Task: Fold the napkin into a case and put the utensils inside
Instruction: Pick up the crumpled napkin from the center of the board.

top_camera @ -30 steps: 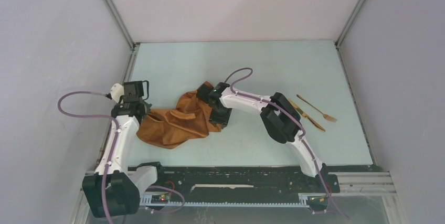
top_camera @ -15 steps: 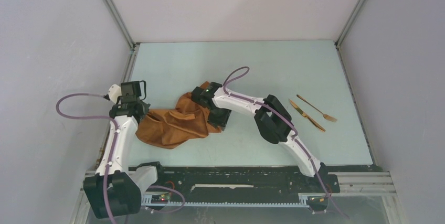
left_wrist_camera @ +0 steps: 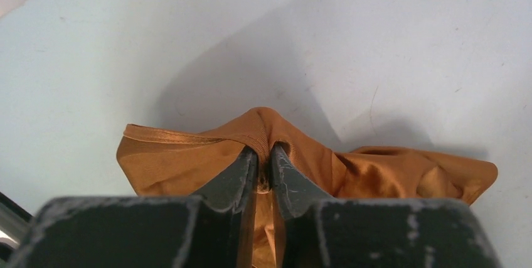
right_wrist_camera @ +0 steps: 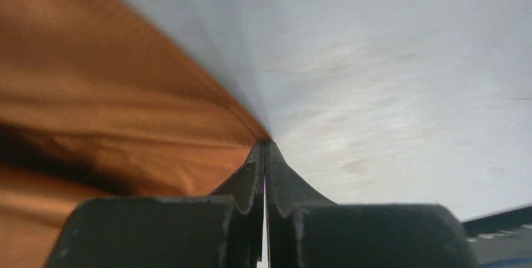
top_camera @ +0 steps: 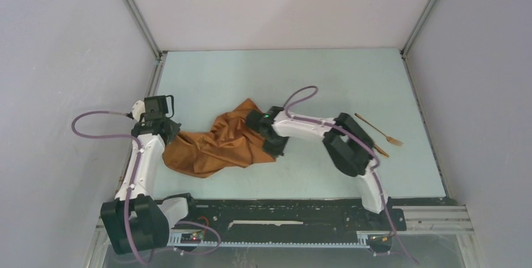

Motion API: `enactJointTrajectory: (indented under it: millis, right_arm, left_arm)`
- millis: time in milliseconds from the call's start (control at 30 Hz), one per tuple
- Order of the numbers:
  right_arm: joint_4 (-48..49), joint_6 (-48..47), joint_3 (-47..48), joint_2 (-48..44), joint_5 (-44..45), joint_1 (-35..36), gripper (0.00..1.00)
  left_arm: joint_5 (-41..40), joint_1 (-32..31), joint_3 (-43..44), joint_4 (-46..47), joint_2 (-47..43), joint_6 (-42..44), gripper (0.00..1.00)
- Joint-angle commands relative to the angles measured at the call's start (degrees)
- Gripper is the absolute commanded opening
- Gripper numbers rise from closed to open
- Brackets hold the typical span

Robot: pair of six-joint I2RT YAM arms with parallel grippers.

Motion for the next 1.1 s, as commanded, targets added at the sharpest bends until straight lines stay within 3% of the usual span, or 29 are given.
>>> enactJointTrajectory:
  millis: [0,133,267,367,400,433,500,533,633,700,833,1067]
  right_arm:
    - [9.4,-1.3,-18.2,-13.6,6.4,-5.8,0.00]
    - [8.3,-4.5,-27.7,-24.3,12.6,-9.4,0.00]
    - [7.5,-8.7,-33.0,-28.8,13.3,-13.7,0.00]
    - [15.0,-25.1,-34.2,-30.6,6.9,-15.4,0.04]
    - [20.1,-30.5,-35.2,-31.9,4.1,-14.3,0.34]
    - [24.2,-36.5,-35.7,-32.2,0.4,-13.1,0.56]
    - [23.7,-39.7,-33.0,-30.3,-0.7,-10.9,0.70]
    - [23.6,-41.6,-31.5,-28.9,-2.9,-10.1,0.72]
    - [20.5,-42.2,-27.0,-23.5,-4.6,-8.2,0.73]
    - [20.4,-42.5,-25.9,-21.7,-4.8,-7.1,0.75]
    - [17.9,-43.4,-23.1,-17.3,-5.7,-6.7,0.78]
    - [14.3,-39.6,-21.1,-12.2,-6.0,-6.2,0.71]
  left_arm:
    - [3.5,0.5,1.2,2.8,1.7,2.4,0.18]
    - [7.1,0.4,2.2,4.4,4.0,4.7,0.13]
    - [9.1,-1.4,4.1,4.6,6.9,7.2,0.12]
    - [8.5,-3.7,5.5,3.0,8.5,8.4,0.17]
    - [7.5,-4.5,5.9,2.1,8.7,8.7,0.19]
    - [6.1,-5.0,5.8,1.6,8.5,8.7,0.22]
    - [4.2,-6.0,4.9,0.9,7.6,8.4,0.36]
    - [3.0,-6.5,4.6,0.1,6.9,8.2,0.49]
    - [-2.6,-8.5,5.7,-3.7,4.3,8.5,0.83]
    - [-6.0,-9.4,6.3,-5.2,1.5,9.2,0.92]
    - [-7.5,-12.5,6.9,-6.4,-3.1,10.7,0.93]
    - [-9.3,-16.6,6.5,-7.8,-6.2,11.6,0.93]
